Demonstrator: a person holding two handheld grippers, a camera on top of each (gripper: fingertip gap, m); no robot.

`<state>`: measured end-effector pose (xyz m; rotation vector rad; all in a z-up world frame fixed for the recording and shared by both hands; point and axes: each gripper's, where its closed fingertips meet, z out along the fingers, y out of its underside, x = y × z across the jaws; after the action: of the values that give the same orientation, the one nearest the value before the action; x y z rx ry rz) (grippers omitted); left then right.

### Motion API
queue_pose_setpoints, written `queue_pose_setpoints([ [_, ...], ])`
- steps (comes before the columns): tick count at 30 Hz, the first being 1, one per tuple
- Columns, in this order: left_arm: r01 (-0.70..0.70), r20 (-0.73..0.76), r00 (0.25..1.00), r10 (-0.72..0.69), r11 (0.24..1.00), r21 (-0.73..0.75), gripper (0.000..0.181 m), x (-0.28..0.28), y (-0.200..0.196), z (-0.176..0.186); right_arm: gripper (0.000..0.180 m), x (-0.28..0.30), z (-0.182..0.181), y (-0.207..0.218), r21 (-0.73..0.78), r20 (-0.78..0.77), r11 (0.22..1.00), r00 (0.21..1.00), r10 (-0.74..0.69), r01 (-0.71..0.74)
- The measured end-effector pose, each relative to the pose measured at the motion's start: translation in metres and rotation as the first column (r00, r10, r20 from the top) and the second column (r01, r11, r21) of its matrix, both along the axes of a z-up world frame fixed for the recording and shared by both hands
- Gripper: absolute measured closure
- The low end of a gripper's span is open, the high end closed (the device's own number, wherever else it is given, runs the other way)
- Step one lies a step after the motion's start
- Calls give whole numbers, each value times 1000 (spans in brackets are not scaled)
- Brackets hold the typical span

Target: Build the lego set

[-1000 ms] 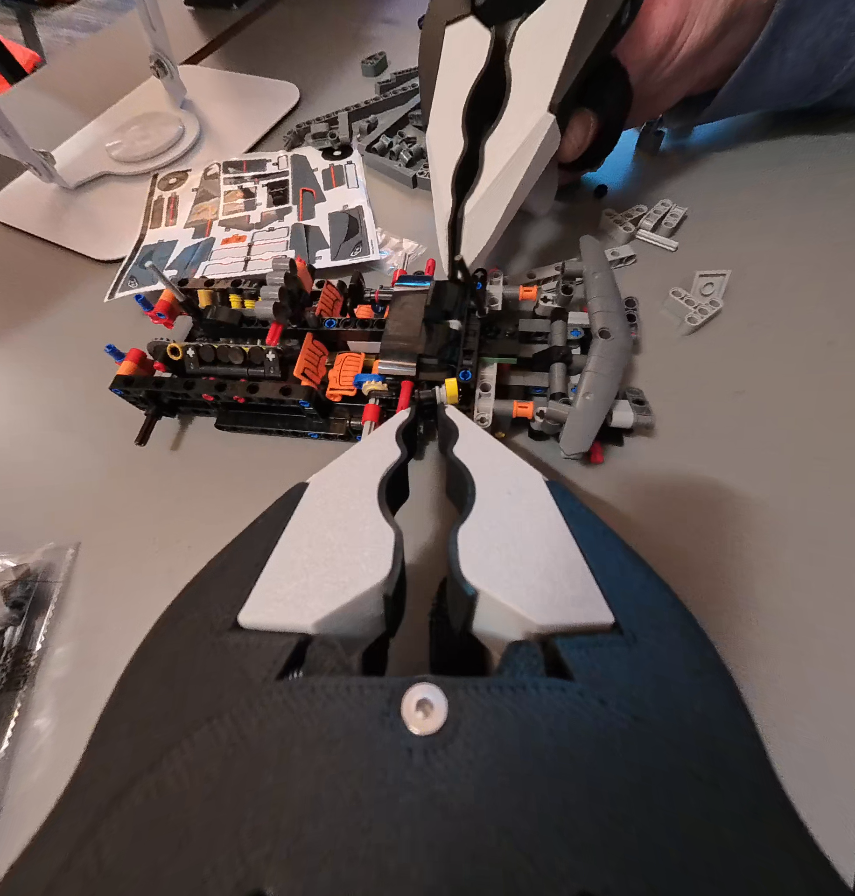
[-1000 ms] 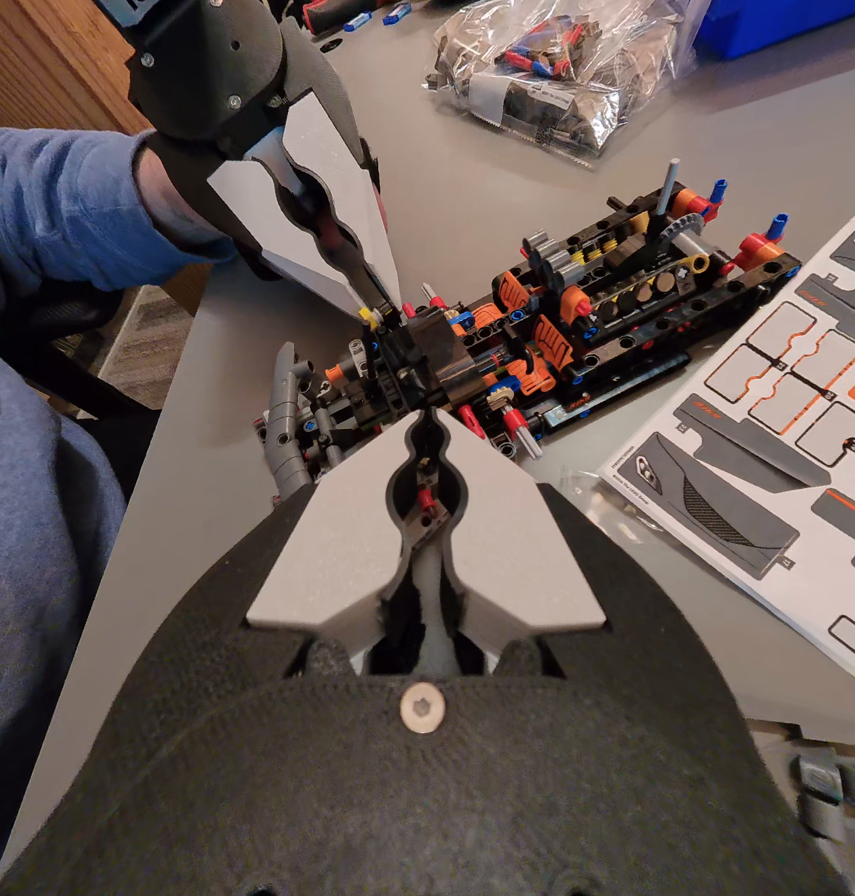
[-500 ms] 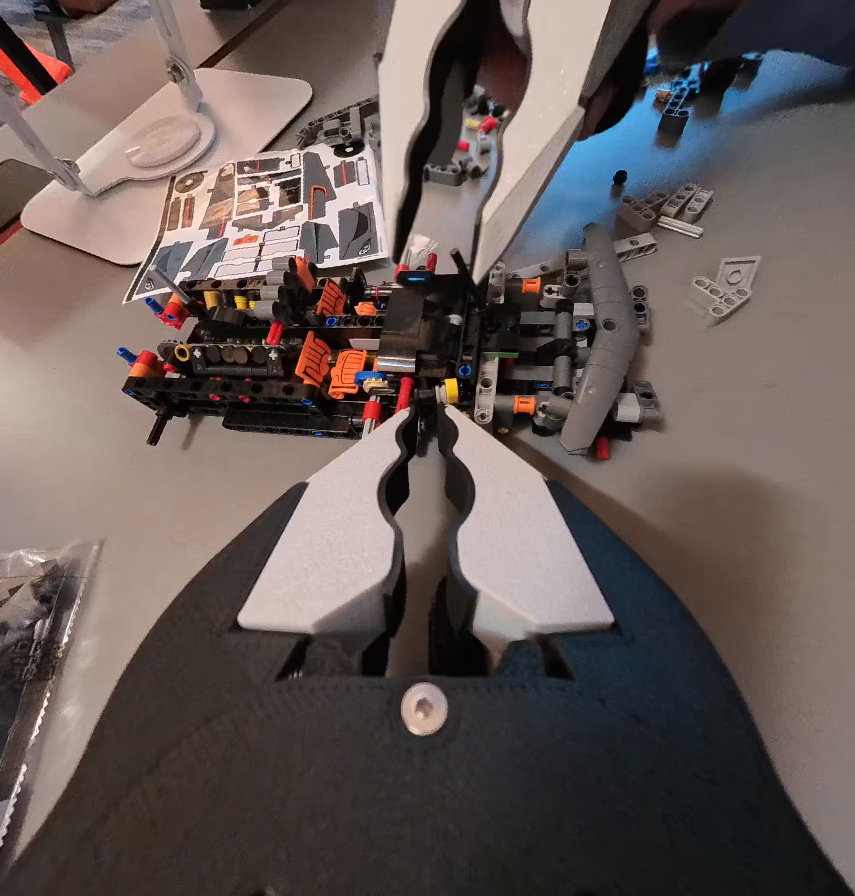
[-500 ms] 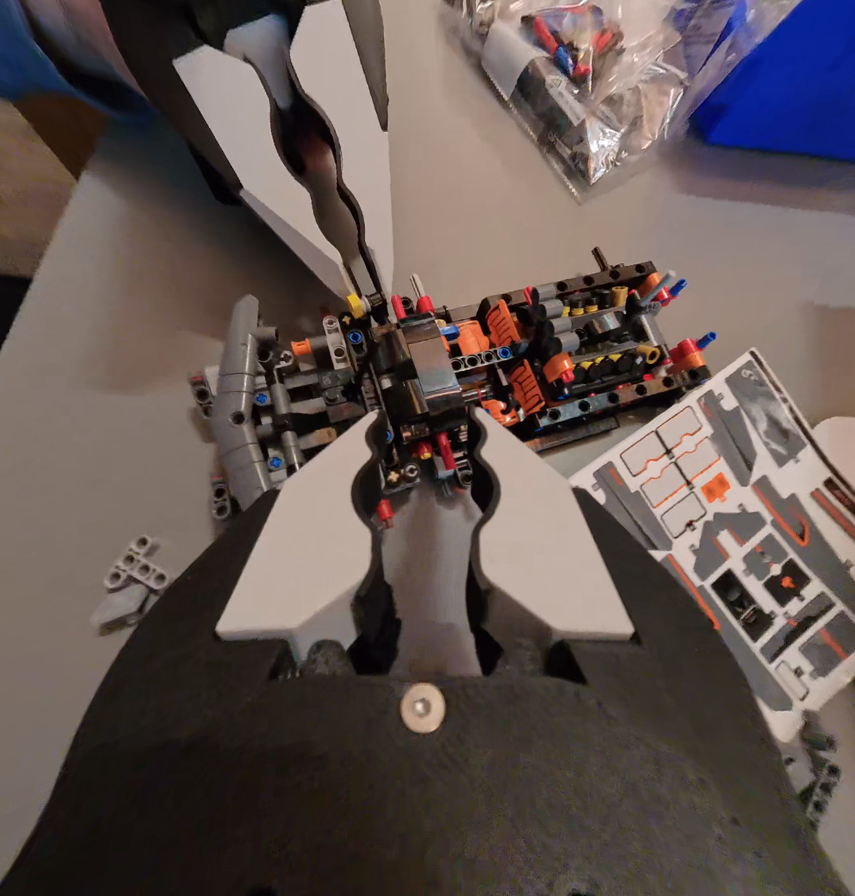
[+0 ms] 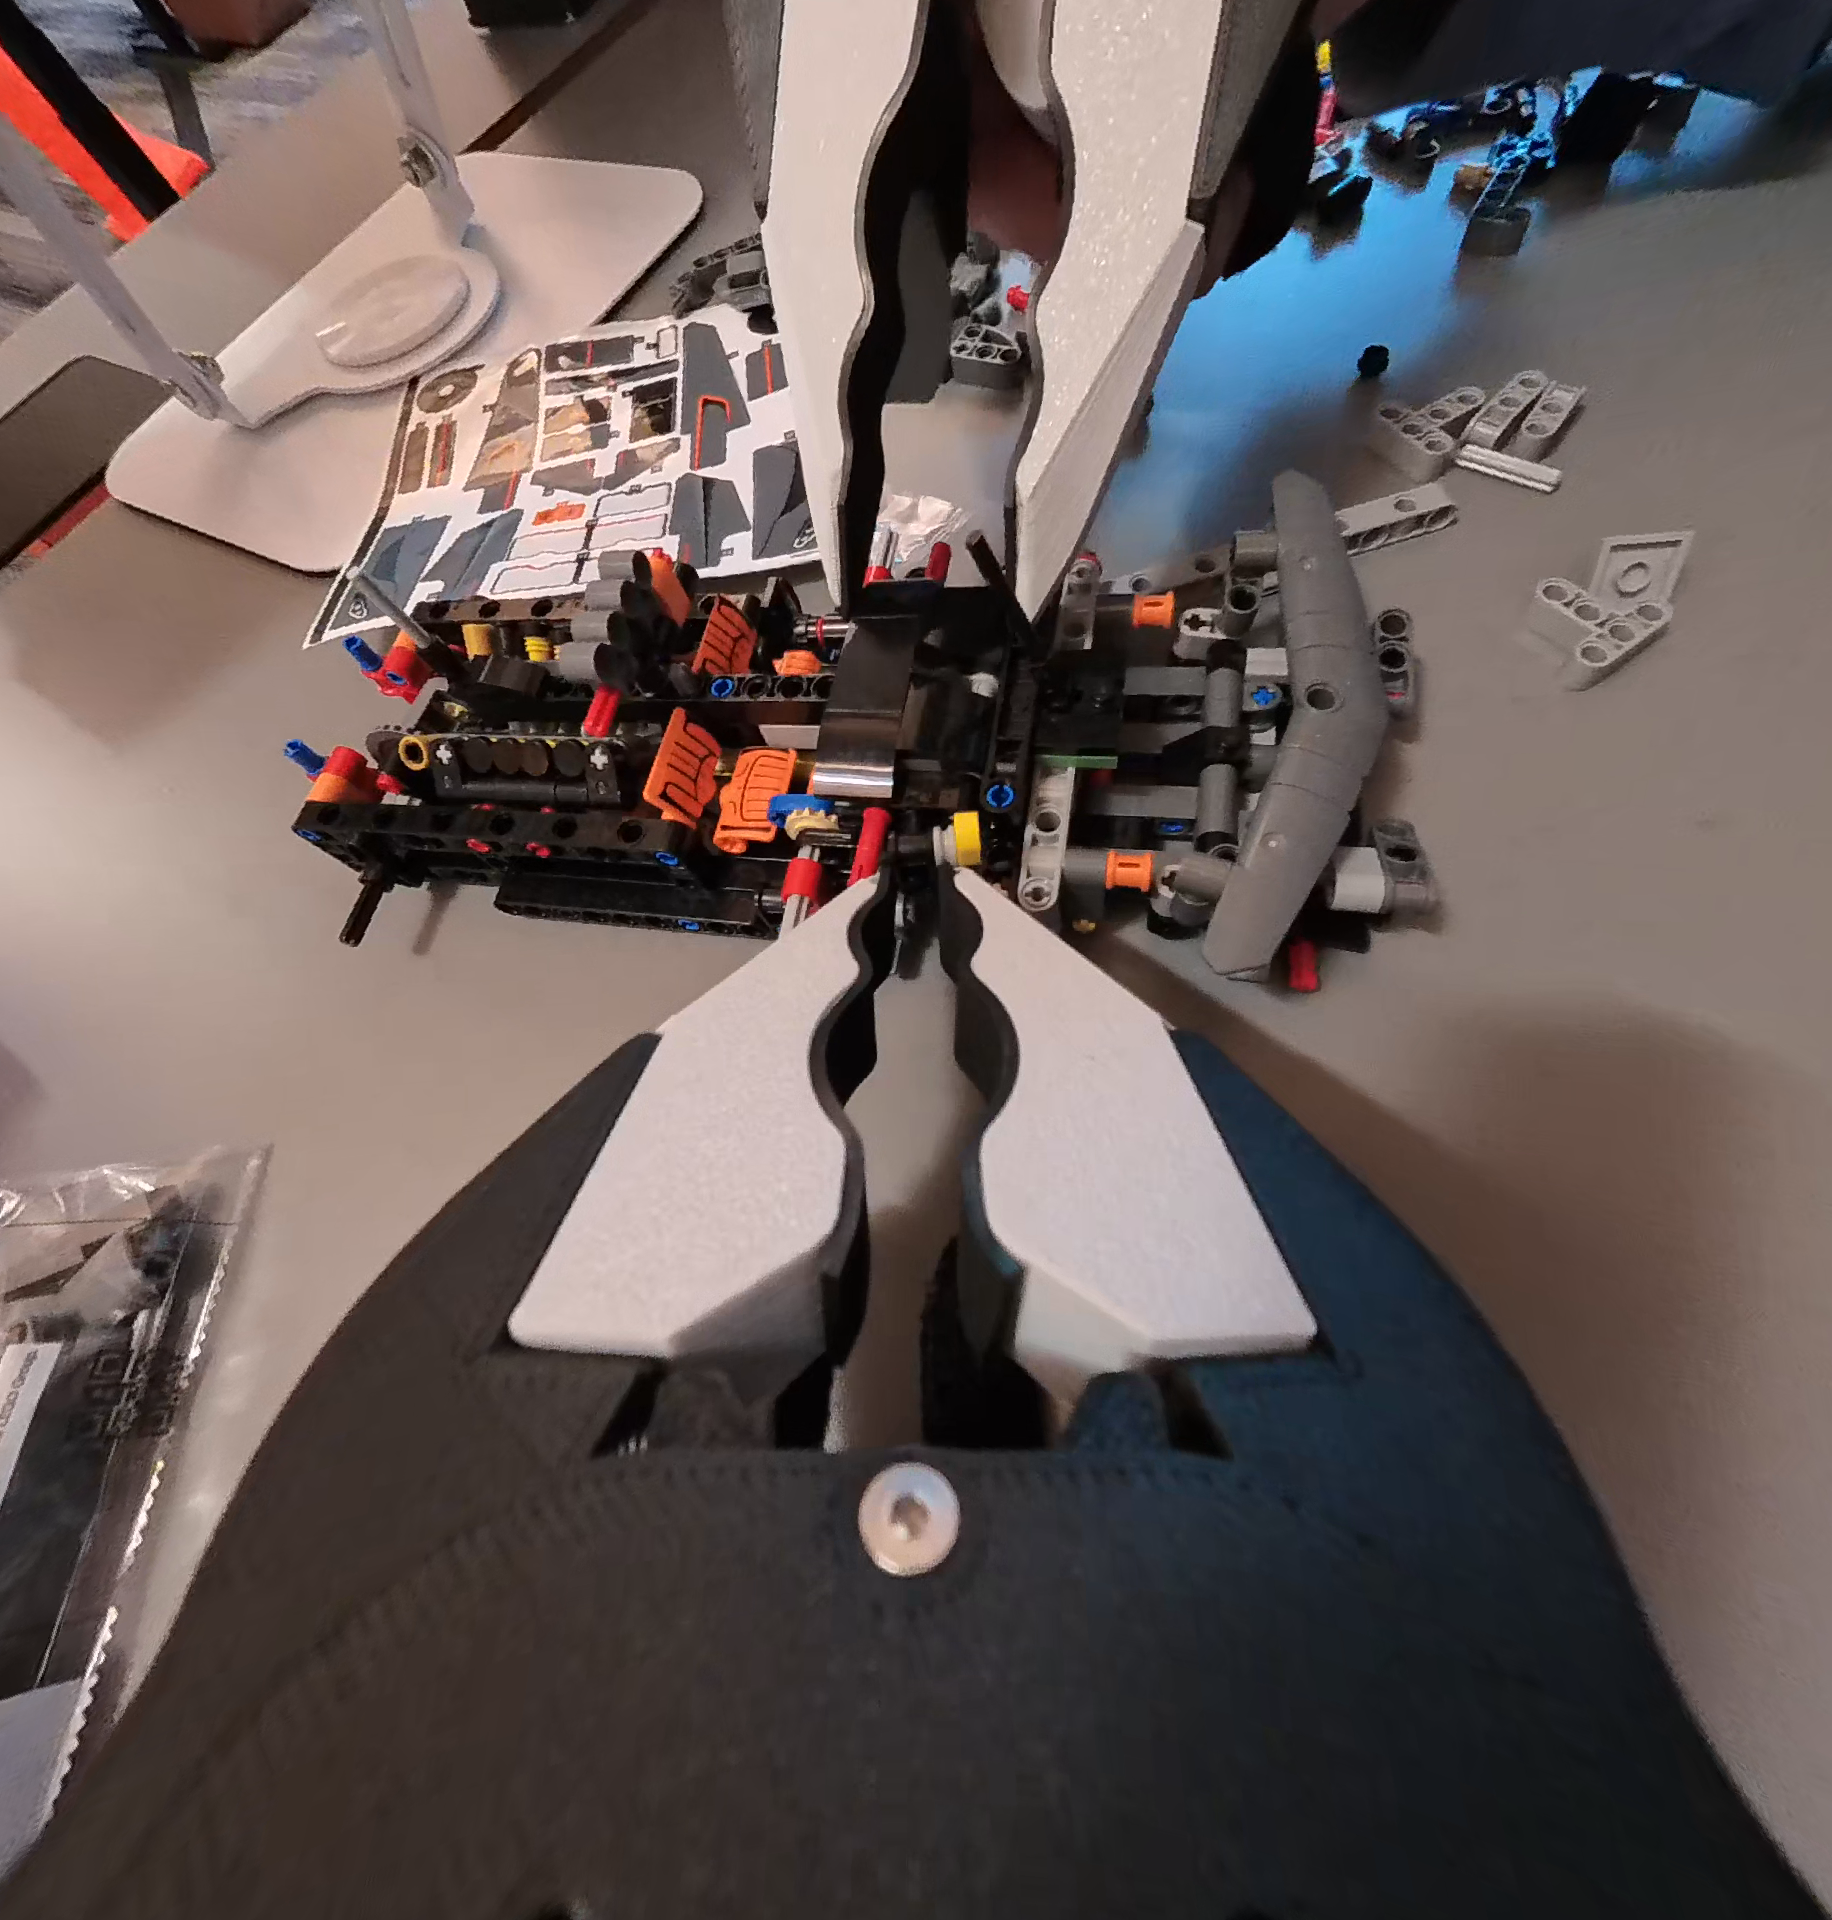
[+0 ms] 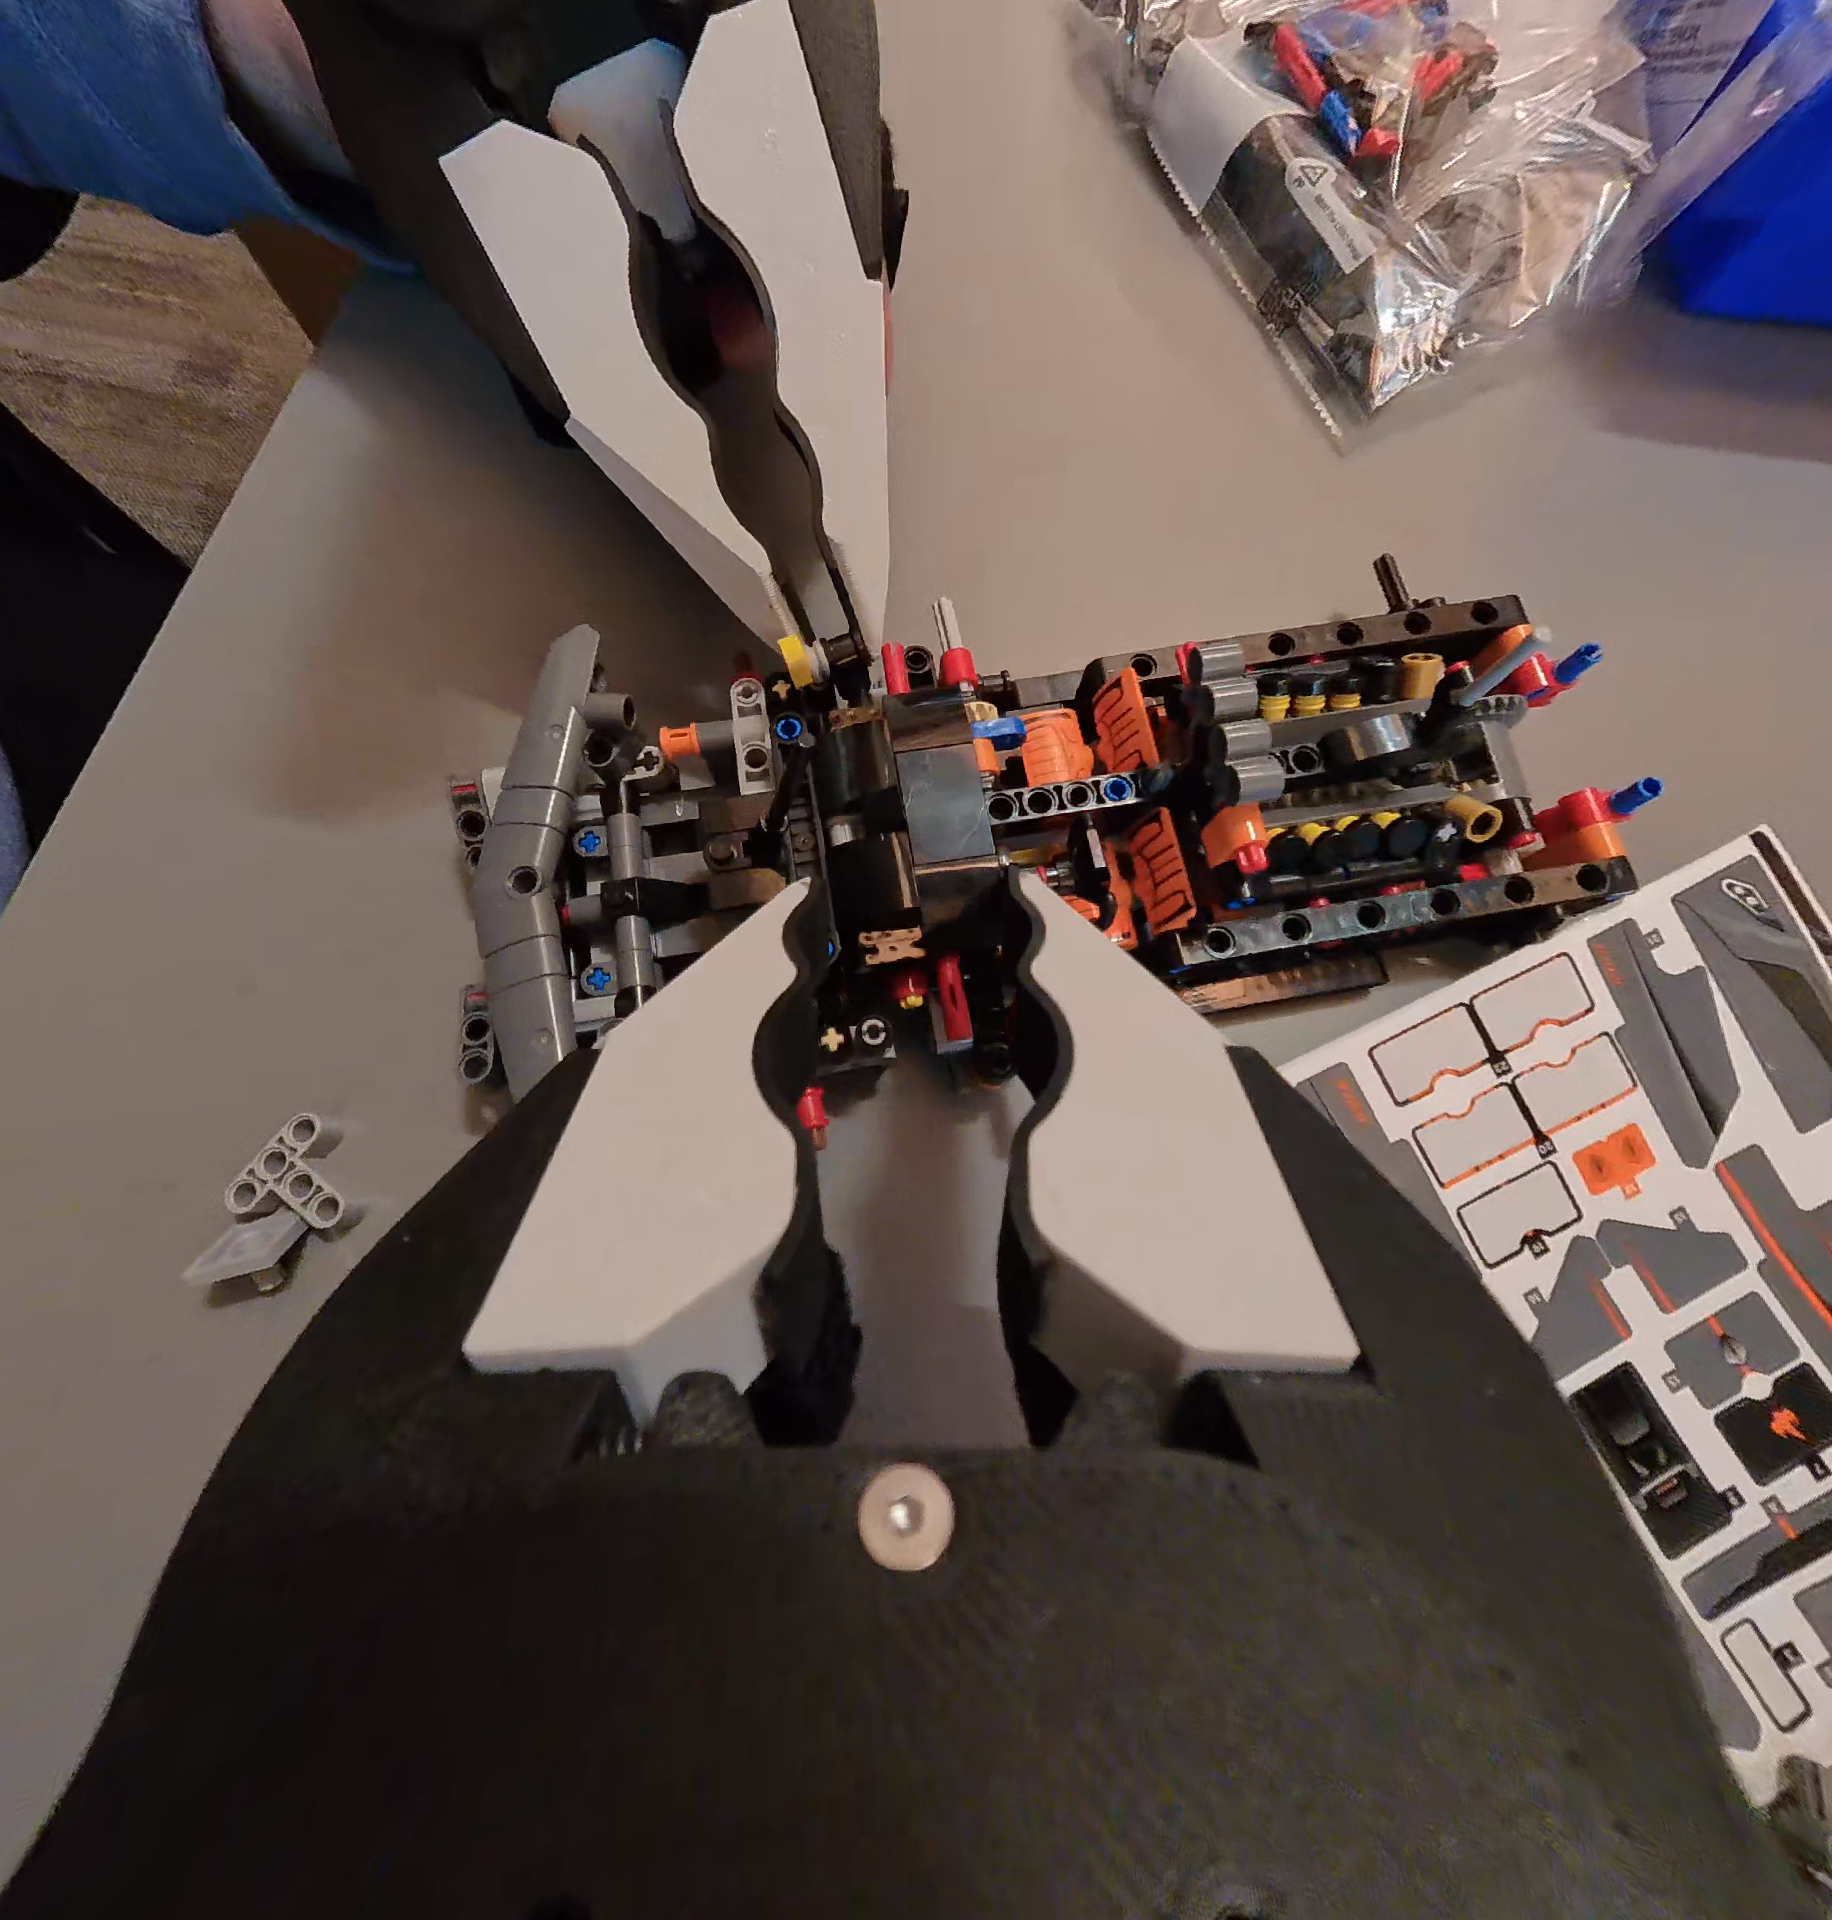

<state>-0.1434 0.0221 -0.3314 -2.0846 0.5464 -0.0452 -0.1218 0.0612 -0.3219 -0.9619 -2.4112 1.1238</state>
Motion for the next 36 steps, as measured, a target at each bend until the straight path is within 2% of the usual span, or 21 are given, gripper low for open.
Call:
queue_pose_setpoints([
  [10, -40, -12, 999, 41, 999, 25, 173, -8, 1, 3, 151, -1, 0, 0, -13, -7, 1000, 1000, 6, -6],
  [22, -23, -32, 999, 23, 999, 23, 176, -7, 0, 1, 151, -1, 2, 2, -14, -23, 1000, 1000, -5, 4],
  [26, -21, -35, 999, 22, 999, 26, 176, -7, 1, 1, 157, 0, 26, 3, 54, -114, 998, 993, -23, 29],
  [29, -18, -36, 999, 18, 999, 27, 176, -6, 2, 1, 157, -1, 45, -19, 99, -130, 995, 991, 24, -11],
  [33, -15, -30, 999, 16, 1000, 25, 176, -5, 4, 1, 152, -12, 24, -45, 207, -47, 976, 996, 71, -60],
  [36, -16, -28, 999, 17, 1000, 26, 176, -5, 3, 2, 152, -21, 6, -43, 273, -11, 961, 999, 53, -48],
])
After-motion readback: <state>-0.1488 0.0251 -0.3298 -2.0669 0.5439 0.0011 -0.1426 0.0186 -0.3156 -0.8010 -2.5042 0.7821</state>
